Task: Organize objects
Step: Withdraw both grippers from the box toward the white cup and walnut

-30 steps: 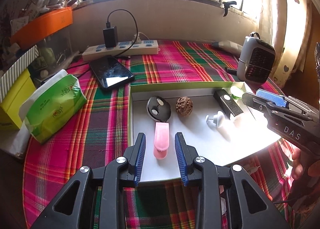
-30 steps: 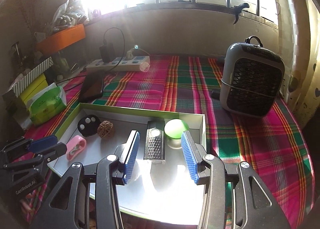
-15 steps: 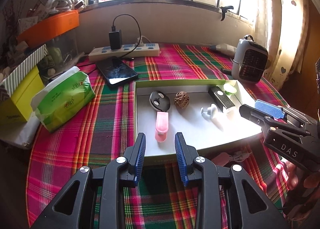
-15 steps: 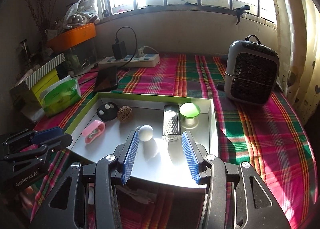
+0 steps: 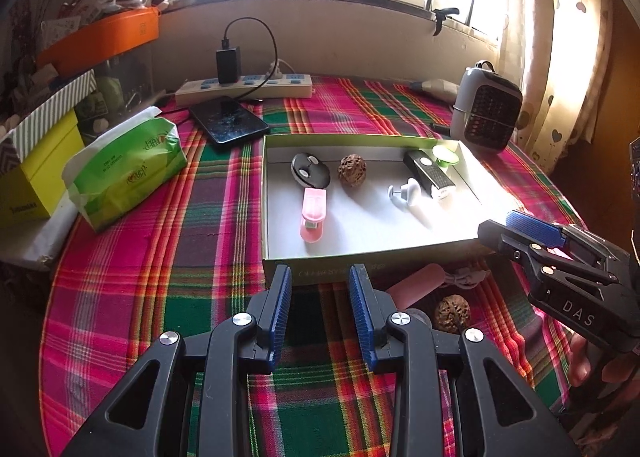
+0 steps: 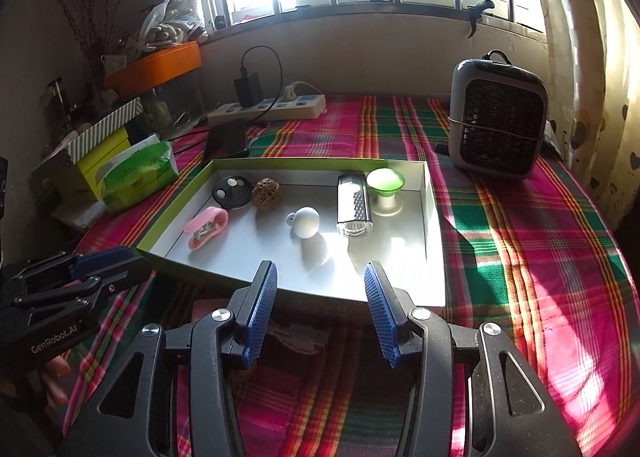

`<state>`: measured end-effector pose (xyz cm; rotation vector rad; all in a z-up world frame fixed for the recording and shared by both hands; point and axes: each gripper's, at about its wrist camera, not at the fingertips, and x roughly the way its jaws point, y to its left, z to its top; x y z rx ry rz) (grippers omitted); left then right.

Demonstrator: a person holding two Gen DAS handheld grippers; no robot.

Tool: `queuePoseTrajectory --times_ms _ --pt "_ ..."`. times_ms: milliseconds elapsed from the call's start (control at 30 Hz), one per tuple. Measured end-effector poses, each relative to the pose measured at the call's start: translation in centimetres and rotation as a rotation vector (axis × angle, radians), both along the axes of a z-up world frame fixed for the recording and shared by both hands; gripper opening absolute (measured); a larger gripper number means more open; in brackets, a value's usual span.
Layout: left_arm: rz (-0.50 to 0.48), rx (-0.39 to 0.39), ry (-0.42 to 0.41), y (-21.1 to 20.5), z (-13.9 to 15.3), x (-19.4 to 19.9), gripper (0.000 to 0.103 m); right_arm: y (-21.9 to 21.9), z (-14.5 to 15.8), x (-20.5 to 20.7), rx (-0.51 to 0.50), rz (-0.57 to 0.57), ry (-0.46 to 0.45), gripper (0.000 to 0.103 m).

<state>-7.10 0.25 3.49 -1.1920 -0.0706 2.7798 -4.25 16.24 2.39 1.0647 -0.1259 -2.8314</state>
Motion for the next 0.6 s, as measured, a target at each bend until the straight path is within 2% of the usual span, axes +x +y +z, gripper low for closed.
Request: queuePoseTrajectory --times_ms 400,600 --pt "-0.081 0.049 -0.022 1.8 -1.3 1.1 0.029 0.3 -0.7 2.2 0.008 -0.011 0.019 0.047" --pt "-0.141 0.063 -0.046 3.4 -2.0 1.0 0.035 0.6 -0.5 3.1 0.016 -0.025 0.037 0.047"
